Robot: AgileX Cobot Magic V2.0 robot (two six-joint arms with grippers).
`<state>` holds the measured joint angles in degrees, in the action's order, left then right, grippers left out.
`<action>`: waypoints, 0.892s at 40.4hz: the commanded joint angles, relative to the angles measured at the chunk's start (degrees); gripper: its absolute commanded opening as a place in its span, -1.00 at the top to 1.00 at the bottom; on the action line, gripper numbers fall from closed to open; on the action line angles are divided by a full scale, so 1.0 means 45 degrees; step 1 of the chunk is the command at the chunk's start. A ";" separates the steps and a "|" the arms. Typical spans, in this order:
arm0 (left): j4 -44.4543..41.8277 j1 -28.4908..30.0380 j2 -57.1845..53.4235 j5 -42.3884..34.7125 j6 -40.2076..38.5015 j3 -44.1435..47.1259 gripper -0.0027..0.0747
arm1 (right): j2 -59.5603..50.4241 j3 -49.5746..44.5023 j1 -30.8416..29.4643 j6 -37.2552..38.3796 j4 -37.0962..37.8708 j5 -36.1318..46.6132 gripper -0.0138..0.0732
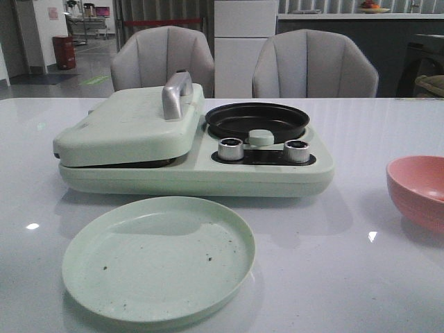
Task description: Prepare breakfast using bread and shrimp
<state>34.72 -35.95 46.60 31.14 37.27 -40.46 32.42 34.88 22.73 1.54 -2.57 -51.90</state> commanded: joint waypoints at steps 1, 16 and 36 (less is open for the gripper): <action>0.0118 0.0075 -0.0476 -0.0782 -0.0192 0.0008 0.67 | 0.0005 0.0314 -0.0080 0.0011 0.0070 0.0669 -0.53; -0.0892 0.0477 -0.0565 -0.0705 -0.0426 0.0193 0.67 | 0.0031 0.0314 -0.0080 0.0011 0.0071 0.0902 -0.53; -0.0892 0.0477 -0.0565 -0.0705 -0.0426 0.0193 0.67 | 0.3301 0.1891 -0.1892 0.1780 0.3366 0.0563 -0.46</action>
<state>29.51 -33.86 44.43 31.77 35.95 -37.99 43.51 39.40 17.22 8.52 9.76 -51.02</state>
